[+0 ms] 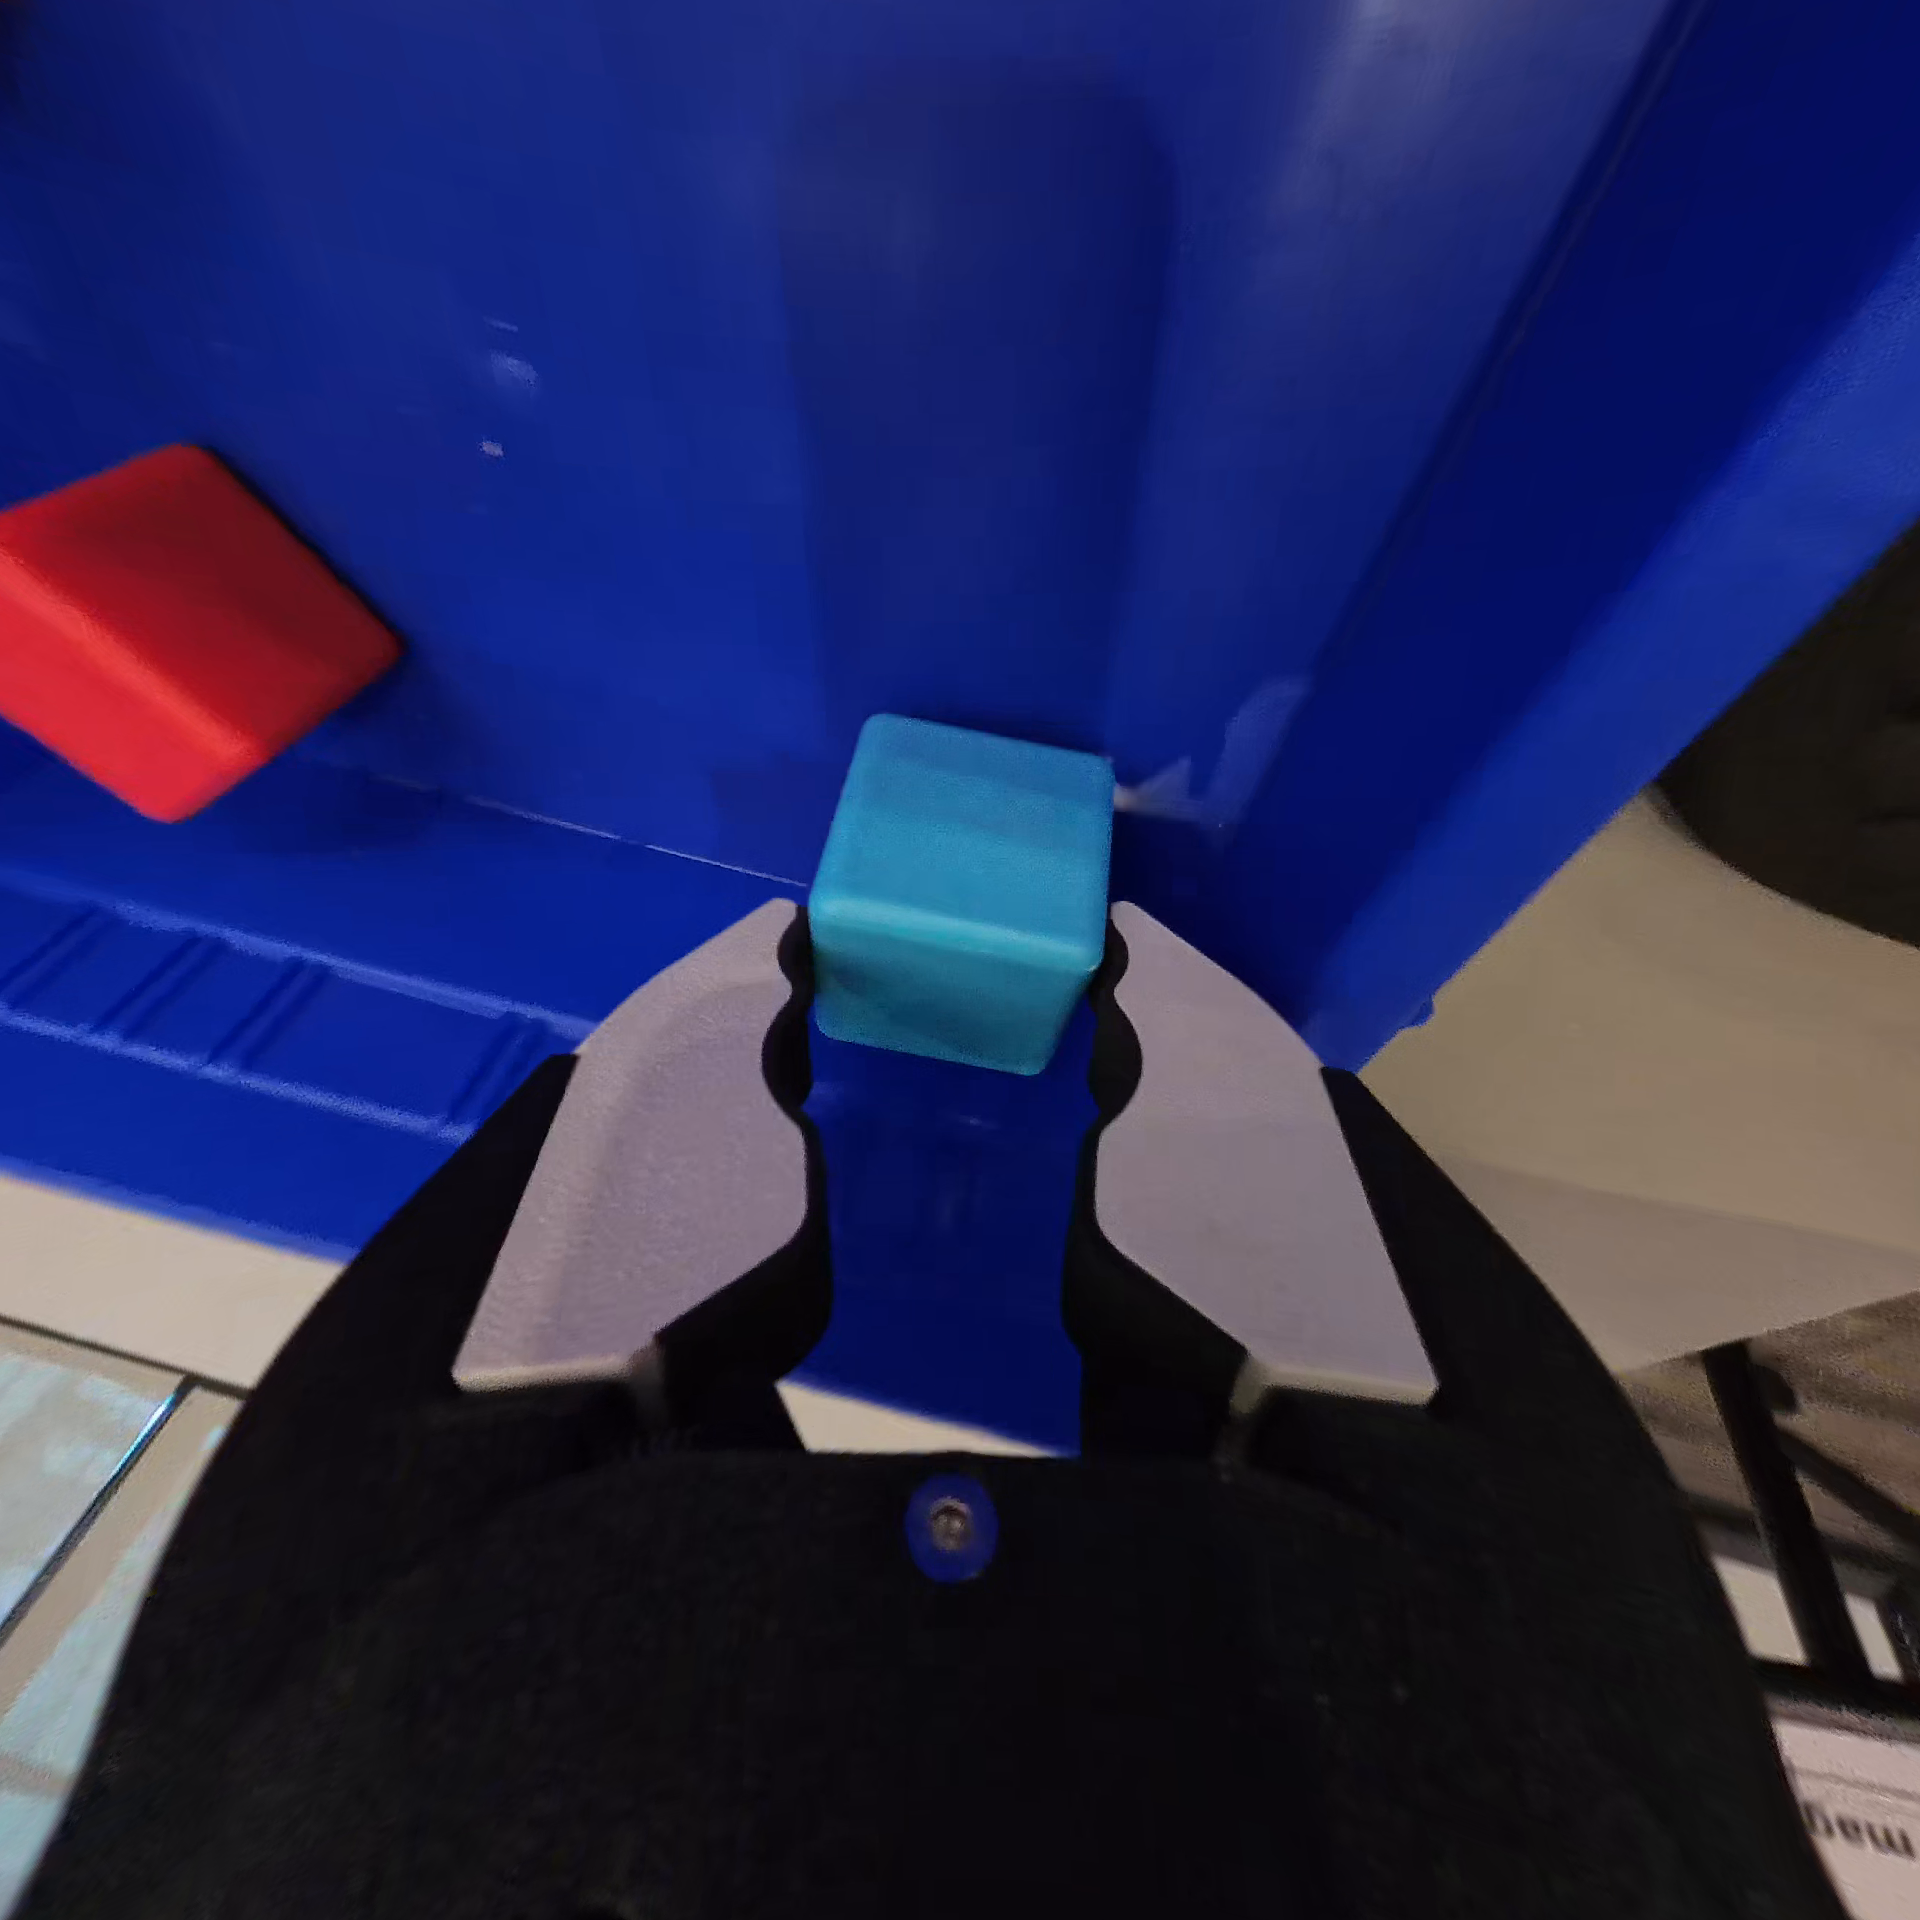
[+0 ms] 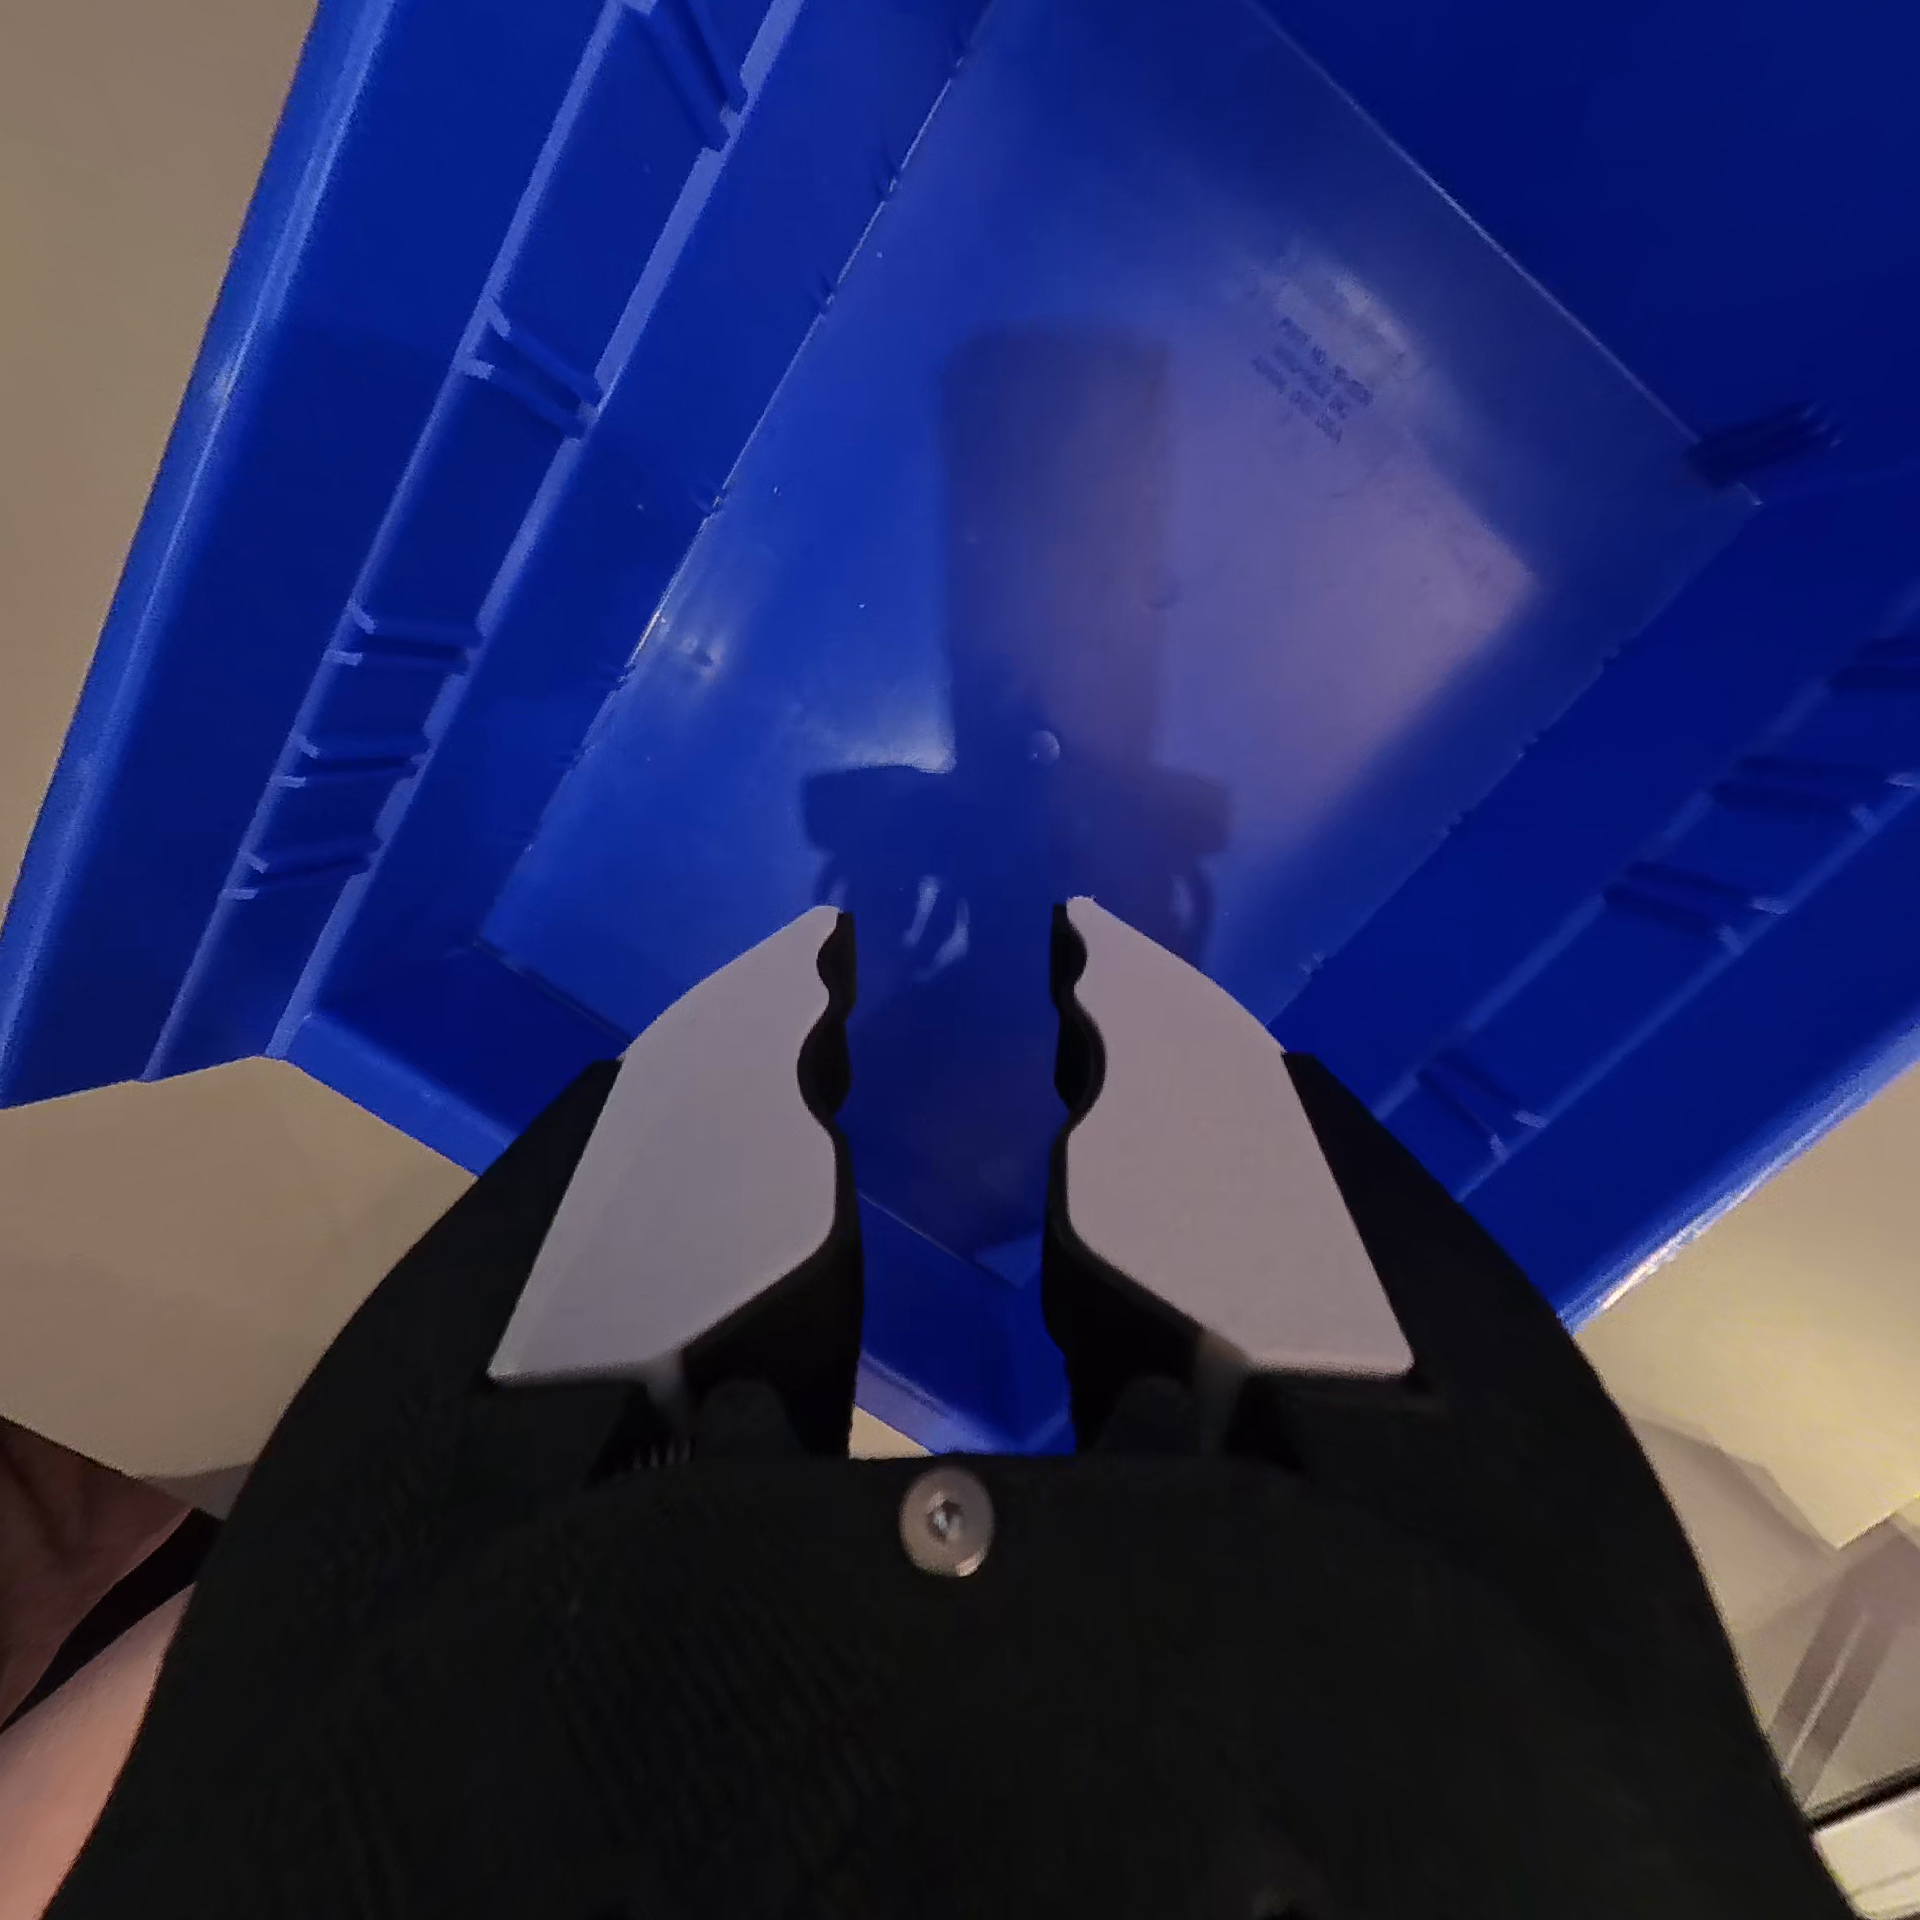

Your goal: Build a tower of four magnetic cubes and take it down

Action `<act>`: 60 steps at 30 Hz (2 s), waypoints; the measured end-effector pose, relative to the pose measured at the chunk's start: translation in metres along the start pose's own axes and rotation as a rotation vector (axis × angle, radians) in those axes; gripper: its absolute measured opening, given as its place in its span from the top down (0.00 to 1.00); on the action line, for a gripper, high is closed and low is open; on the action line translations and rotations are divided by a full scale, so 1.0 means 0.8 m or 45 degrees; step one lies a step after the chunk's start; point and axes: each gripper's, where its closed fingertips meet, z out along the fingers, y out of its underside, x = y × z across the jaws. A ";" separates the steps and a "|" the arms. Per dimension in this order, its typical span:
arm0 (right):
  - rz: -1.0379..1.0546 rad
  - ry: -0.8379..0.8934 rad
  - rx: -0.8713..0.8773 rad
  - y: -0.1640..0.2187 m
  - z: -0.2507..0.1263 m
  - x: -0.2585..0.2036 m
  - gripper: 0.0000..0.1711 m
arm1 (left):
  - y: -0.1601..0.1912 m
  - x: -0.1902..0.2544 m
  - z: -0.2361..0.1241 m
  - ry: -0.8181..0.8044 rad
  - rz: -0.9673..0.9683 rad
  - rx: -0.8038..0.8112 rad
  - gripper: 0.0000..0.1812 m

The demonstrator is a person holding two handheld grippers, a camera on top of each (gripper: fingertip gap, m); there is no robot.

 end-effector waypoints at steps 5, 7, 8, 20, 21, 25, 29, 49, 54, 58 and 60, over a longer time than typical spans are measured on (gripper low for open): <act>0.011 -0.006 -0.013 0.002 0.003 0.002 0.77 | -0.023 -0.040 -0.091 -0.202 -0.049 0.189 0.72; 0.017 -0.007 -0.023 0.004 0.005 0.002 0.77 | -0.052 -0.055 -0.144 -0.291 -0.052 0.333 0.72; 0.019 -0.007 -0.029 0.005 0.006 0.002 0.77 | -0.075 -0.057 -0.171 -0.311 -0.056 0.431 0.72; 0.002 -0.040 -0.026 0.008 0.006 -0.004 0.78 | -0.396 0.019 -0.258 0.104 -0.186 1.462 0.72; 0.003 -0.046 -0.028 0.009 0.006 -0.004 0.78 | -0.408 0.020 -0.247 0.134 -0.198 1.473 0.72; -0.001 -0.060 -0.039 0.012 0.009 -0.005 0.79 | -0.432 0.012 -0.216 0.207 -0.275 1.535 0.72; -0.006 -0.079 -0.039 0.013 0.011 -0.006 0.79 | -0.434 0.007 -0.220 0.354 -0.358 1.680 0.73; -0.027 -0.094 -0.088 0.015 0.015 -0.007 0.80 | -0.444 0.009 -0.174 0.257 -0.373 1.558 0.73; -0.024 -0.099 -0.092 0.016 0.015 -0.008 0.80 | -0.438 0.009 -0.162 0.234 -0.390 1.515 0.73; -0.029 -0.102 -0.089 0.016 0.015 -0.009 0.80 | -0.430 0.008 -0.189 0.265 -0.443 1.603 0.67; -0.028 -0.105 -0.084 0.016 0.014 -0.008 0.80 | -0.414 0.003 -0.224 0.225 -0.475 1.685 0.67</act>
